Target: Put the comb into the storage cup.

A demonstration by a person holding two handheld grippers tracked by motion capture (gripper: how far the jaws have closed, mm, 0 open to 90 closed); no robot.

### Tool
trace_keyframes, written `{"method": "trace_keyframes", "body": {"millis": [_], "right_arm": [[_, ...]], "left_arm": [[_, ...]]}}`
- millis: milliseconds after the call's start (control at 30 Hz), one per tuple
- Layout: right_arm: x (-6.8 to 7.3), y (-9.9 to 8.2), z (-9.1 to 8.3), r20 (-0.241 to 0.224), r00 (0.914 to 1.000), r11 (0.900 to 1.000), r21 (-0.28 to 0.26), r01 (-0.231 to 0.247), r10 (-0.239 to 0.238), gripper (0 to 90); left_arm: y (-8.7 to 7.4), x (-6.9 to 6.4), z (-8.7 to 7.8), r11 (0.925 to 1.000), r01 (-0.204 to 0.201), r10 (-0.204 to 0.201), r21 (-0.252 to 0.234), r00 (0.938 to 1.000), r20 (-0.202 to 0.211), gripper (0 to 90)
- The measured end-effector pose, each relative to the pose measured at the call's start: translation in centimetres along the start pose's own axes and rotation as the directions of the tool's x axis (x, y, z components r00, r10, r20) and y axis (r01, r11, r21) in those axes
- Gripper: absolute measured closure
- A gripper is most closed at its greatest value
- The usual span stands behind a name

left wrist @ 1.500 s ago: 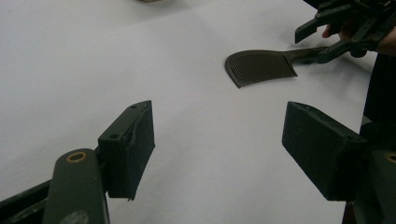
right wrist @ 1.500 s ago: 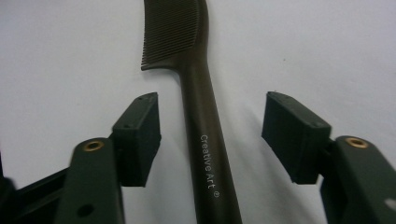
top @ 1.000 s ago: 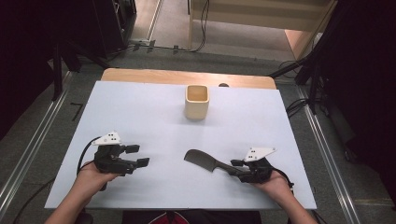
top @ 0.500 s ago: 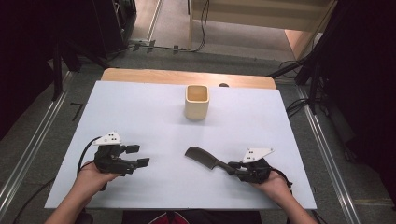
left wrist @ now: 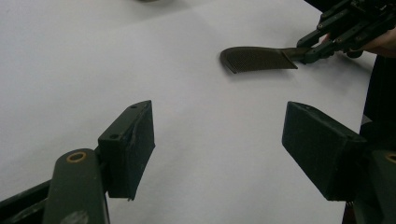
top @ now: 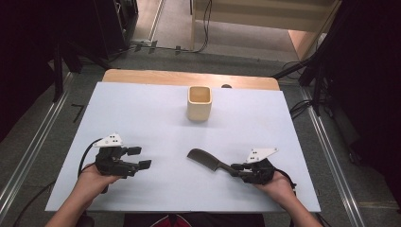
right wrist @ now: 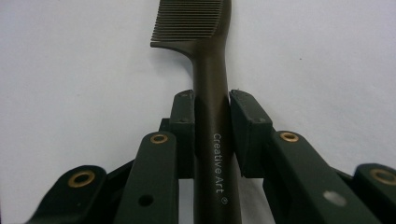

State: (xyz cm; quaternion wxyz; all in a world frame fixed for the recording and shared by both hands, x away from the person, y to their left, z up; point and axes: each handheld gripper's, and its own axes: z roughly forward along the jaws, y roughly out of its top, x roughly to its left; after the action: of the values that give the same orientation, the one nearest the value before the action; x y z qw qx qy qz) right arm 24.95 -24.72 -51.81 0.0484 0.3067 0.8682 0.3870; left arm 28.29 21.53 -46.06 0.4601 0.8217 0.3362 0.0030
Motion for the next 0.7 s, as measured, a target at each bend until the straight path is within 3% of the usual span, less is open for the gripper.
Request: {"method": "trace_keyframes", "body": {"millis": [700], "right_arm": [[0.3,2.3,-1.5,-0.001,0.9944,0.9907,-0.085,-0.106,0.106,70.1]], "left_arm": [[0.1,0.0,0.0,1.0,0.009,-0.009,0.002,1.0,-0.002,26.5]]}}
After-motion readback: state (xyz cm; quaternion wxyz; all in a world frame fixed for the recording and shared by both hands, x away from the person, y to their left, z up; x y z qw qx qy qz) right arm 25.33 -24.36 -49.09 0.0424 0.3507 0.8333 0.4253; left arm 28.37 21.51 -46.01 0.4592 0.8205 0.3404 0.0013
